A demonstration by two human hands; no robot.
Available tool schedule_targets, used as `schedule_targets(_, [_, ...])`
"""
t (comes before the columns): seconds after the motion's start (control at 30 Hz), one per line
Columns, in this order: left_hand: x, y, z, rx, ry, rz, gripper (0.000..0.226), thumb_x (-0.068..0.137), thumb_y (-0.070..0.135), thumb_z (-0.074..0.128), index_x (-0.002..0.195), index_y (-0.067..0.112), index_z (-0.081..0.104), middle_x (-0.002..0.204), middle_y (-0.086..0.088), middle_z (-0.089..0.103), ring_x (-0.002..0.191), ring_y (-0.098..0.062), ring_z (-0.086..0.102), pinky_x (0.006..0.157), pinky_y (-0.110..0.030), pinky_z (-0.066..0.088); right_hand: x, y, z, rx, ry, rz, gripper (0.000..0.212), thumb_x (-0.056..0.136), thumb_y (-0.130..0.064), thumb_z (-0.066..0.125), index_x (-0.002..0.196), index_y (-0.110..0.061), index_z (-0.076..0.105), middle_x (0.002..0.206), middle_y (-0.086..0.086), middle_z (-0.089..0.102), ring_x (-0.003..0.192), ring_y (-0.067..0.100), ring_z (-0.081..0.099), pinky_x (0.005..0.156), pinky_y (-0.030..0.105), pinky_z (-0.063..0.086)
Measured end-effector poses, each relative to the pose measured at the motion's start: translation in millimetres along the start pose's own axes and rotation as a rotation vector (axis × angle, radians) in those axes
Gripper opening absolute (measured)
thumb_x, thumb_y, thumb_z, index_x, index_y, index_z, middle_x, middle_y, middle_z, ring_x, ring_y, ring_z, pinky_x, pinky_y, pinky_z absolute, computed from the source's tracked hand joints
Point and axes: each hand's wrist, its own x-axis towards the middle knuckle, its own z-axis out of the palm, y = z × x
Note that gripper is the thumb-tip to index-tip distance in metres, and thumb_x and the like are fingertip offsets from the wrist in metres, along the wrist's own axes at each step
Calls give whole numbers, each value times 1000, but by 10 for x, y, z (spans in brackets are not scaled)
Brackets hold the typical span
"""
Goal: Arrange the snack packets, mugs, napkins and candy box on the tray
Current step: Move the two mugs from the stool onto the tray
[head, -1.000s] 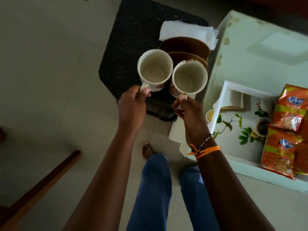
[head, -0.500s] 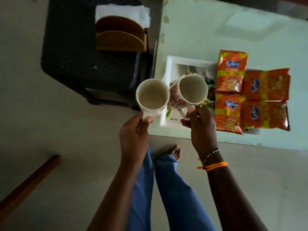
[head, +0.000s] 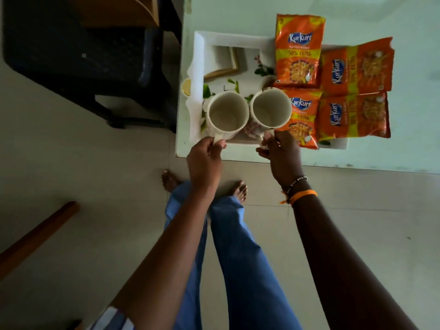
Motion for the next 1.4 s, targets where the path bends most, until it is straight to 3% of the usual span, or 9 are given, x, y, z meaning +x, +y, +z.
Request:
schedule_targets(0.1, [-3, -50, 19, 36, -14, -16, 24, 92, 23, 52, 86, 4, 65, 81, -19, 65, 69, -25, 55, 57, -23, 28, -46, 67, 30, 26, -27, -2, 9, 93, -5, 47, 85, -4, 52, 87, 17, 54, 80, 29, 58, 75, 45, 50])
schedule_targets(0.27, [-8, -12, -20, 133, -36, 19, 27, 91, 19, 53, 106, -1, 61, 106, -21, 64, 97, -30, 59, 77, -26, 39, -60, 91, -37, -154, -122, 15, 19, 92, -11, 50, 96, 4, 60, 102, 21, 67, 90, 32, 64, 83, 46, 51])
schedule_targets(0.4, [-150, 153, -92, 98, 126, 108, 45, 83, 10, 62, 123, 1, 45, 129, -19, 47, 116, -26, 48, 91, -19, 37, 85, -4, -304, -397, 189, -93, 17, 90, -13, 50, 96, -3, 63, 105, 21, 66, 96, 36, 60, 73, 32, 41])
schedule_targets(0.5, [-275, 291, -65, 196, 135, 334, 48, 79, 3, 60, 125, 3, 45, 133, -17, 46, 124, -26, 44, 100, -19, 35, 291, -34, -390, -489, 271, -149, 27, 85, -9, 53, 111, -5, 54, 125, 19, 54, 113, 36, 50, 83, 35, 40])
schedule_targets(0.7, [-404, 501, 224, 199, 61, 480, 43, 77, 1, 58, 119, 8, 54, 118, -12, 59, 113, -19, 50, 95, -16, 35, 593, 162, -352, -831, 57, -132, 80, 71, -44, 69, 139, -28, 29, 153, 15, 16, 135, 44, 23, 102, 59, 35])
schedule_targets(0.93, [-425, 590, 458, 202, -19, 544, 39, 78, 2, 57, 117, 9, 54, 112, -9, 61, 109, -21, 53, 94, -11, 30, 488, 254, -386, -840, 145, -185, 71, 69, -35, 64, 133, -30, 36, 153, 11, 23, 130, 43, 30, 99, 56, 36])
schedule_targets(1.1, [-362, 691, 546, 201, -16, 574, 38, 74, -7, 53, 107, 8, 59, 106, -10, 62, 104, -16, 48, 88, -9, 33, 389, 244, -541, -782, -12, -191, 60, 85, -40, 53, 139, -29, 31, 156, 6, 19, 142, 34, 15, 112, 54, 19])
schedule_targets(1.27, [-302, 814, 647, 54, -36, 482, 28, 75, 0, 46, 102, 2, 53, 108, -17, 58, 106, -27, 54, 92, -30, 46, 857, -91, -755, -704, 167, -409, 40, 88, -12, 50, 128, -16, 50, 141, 12, 42, 128, 33, 36, 102, 43, 35])
schedule_targets(1.4, [-218, 919, 740, 95, -43, 538, 18, 73, -8, 50, 87, 2, 56, 92, -13, 60, 92, -21, 53, 82, -18, 38, 1348, -269, -686, -905, 44, -610, 44, 84, -8, 50, 125, -23, 52, 140, 11, 42, 127, 34, 36, 101, 41, 38])
